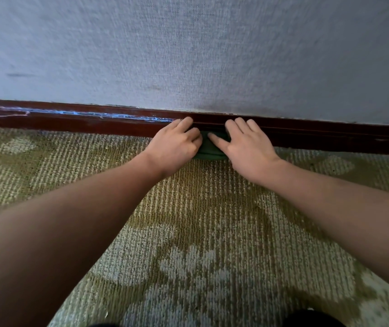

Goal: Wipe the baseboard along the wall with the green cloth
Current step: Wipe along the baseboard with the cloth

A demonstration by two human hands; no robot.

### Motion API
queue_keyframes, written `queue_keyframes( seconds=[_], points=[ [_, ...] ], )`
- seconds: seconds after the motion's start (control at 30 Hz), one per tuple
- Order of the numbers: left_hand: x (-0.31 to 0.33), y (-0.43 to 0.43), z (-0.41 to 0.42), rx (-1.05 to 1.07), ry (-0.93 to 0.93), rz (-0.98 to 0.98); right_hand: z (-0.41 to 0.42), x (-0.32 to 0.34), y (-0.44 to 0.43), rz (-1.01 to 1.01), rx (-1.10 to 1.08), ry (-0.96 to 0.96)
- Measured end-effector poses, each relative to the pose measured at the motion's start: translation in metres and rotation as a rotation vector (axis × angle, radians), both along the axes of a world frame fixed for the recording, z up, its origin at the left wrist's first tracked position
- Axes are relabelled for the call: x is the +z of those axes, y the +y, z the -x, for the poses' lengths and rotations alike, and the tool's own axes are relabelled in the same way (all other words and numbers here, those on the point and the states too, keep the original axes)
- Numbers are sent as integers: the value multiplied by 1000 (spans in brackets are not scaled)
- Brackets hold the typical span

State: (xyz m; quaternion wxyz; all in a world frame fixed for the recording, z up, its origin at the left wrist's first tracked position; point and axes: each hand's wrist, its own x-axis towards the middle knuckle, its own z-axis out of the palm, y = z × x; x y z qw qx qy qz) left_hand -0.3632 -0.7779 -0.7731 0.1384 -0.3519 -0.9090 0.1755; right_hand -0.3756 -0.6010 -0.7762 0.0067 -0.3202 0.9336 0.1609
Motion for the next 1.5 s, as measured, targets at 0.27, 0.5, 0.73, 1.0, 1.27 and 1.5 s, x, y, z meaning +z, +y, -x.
queue_keyframes(
  seconds=[0.27,0.5,0.73,1.0,1.27,1.5],
  points=[
    [8,1,12,24,7,-100,9,5,-2,-8,-17,140],
    [-3,-1,16,198,-144,-163,12,-5,-3,36,-35,84],
    [-2,3,17,173,-116,-136,10,-8,-5,62,-58,42],
    [0,3,11,191,-204,-27,5,0,-11,79,-51,-9],
    [14,-8,1,21,-65,-28,1,12,-9,52,7,75],
    [18,-16,11,19,-38,-28,6,14,-17,17,-2,115]
  ],
)
